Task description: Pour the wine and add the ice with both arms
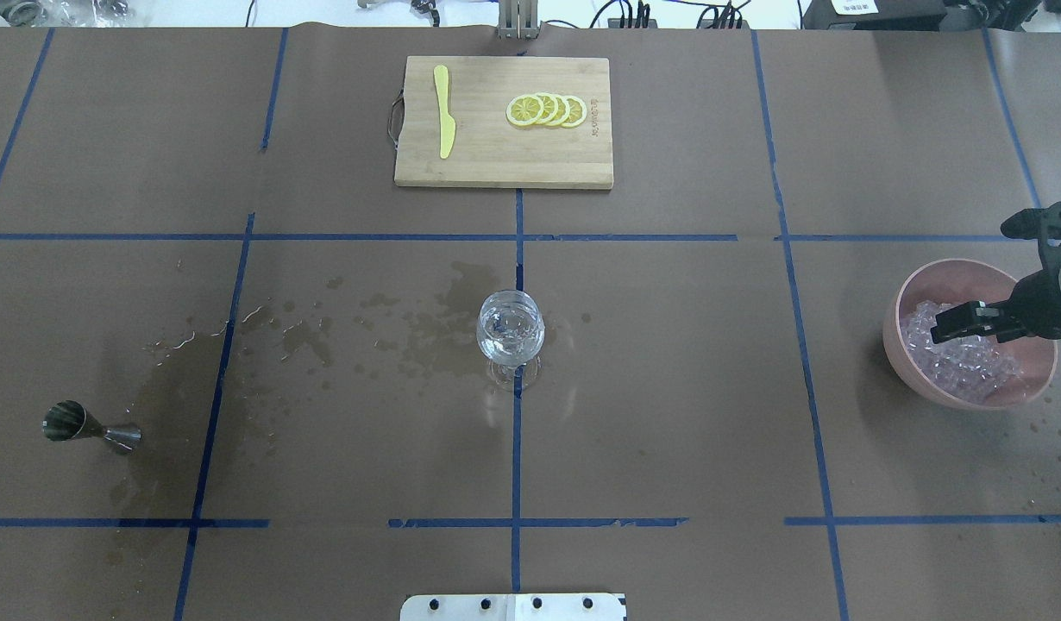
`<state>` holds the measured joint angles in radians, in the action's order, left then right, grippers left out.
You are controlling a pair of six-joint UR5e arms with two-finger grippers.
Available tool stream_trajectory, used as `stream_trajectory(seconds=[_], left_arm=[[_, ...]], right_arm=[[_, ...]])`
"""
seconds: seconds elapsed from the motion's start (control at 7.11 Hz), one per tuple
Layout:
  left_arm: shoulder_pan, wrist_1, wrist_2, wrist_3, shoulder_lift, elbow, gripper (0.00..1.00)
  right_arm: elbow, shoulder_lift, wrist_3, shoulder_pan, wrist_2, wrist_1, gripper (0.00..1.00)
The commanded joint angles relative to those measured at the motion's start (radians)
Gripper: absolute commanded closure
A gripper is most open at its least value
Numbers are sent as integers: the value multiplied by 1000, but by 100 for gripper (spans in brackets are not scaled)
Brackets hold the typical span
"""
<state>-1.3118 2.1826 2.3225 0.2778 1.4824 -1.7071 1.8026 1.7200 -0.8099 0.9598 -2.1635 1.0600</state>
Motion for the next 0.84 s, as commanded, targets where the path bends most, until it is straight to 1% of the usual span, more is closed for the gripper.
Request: stream_trajectory(seconds=[0.0, 0.14, 0.28, 0.7], left_arm=[[-1, 0, 0, 0, -5, -9, 0], [-1, 0, 0, 3, -7, -14, 0], [-1, 0, 0, 12, -5, -19, 0], [-3, 2, 0, 17, -20, -31, 0]], right_arm=[[-2, 0, 0, 2, -2, 0, 69], [6, 10, 3, 5, -6, 0, 88], [23, 29, 3, 7, -9, -3, 100], [95, 59, 3, 26, -30, -8, 100]])
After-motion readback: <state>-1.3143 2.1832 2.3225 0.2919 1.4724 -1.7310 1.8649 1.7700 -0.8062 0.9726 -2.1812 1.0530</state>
